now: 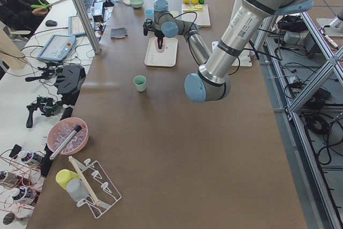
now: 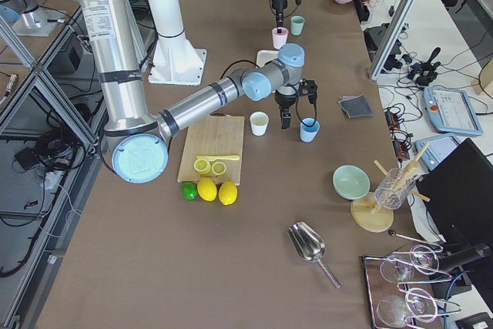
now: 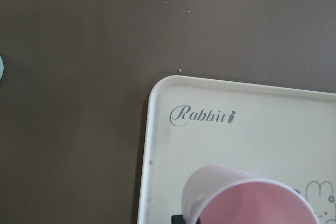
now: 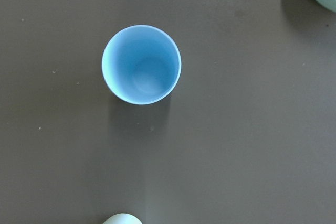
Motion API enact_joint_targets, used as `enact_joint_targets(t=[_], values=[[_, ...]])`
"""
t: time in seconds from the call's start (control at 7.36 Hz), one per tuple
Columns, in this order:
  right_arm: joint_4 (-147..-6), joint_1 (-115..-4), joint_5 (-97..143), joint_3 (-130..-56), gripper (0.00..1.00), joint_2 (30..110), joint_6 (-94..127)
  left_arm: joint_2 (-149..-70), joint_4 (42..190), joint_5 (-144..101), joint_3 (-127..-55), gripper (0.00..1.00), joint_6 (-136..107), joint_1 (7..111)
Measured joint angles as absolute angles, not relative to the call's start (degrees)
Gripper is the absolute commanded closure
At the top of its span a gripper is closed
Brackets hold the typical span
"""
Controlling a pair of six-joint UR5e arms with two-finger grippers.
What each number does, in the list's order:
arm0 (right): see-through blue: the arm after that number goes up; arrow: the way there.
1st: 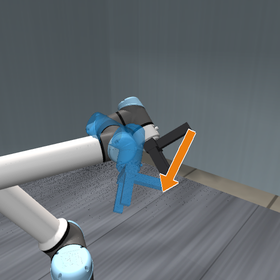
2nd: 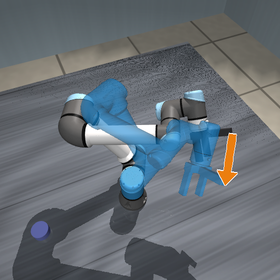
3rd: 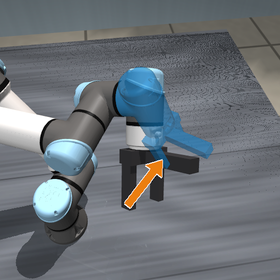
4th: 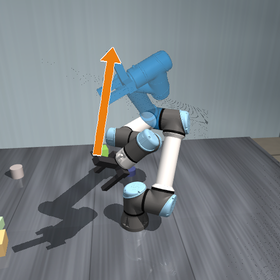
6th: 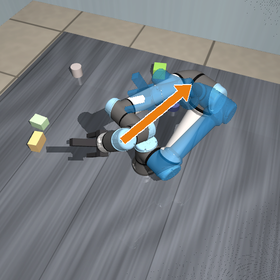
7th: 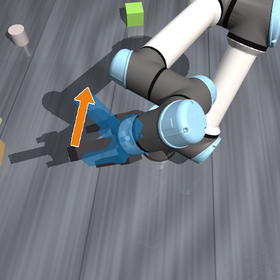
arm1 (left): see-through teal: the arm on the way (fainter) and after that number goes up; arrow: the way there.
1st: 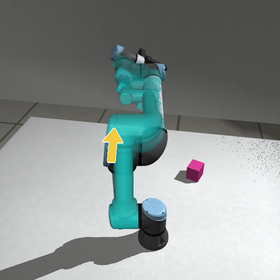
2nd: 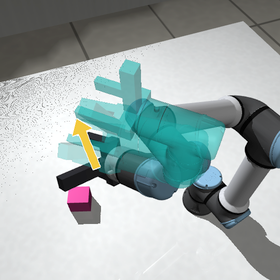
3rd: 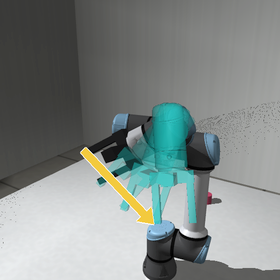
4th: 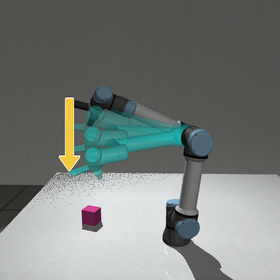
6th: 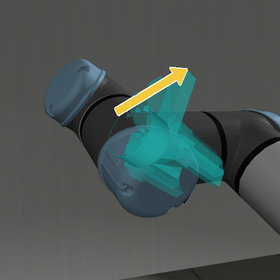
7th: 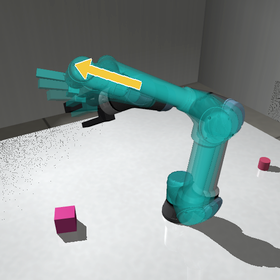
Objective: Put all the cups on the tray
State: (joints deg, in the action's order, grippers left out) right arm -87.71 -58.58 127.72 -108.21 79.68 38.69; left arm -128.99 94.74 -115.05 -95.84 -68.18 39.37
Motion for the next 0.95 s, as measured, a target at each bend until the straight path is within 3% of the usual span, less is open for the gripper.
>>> enact_joint_targets(t=[0.68,0.82,0.95], values=[[-87.8,-56.53,126.95,-108.82,0.0,79.39,40.42,-128.59,99.14,-113.05,-92.19,1.0,-68.37,33.91],[-87.8,-56.14,126.93,-108.82,0.0,79.39,40.43,-128.45,99.16,-111.93,-92.27,0.33,-68.4,33.08],[-87.8,-55.67,126.9,-108.82,0.0,79.45,40.43,-128.35,99.18,-111.33,-92.35,0.15,-68.4,32.72]])
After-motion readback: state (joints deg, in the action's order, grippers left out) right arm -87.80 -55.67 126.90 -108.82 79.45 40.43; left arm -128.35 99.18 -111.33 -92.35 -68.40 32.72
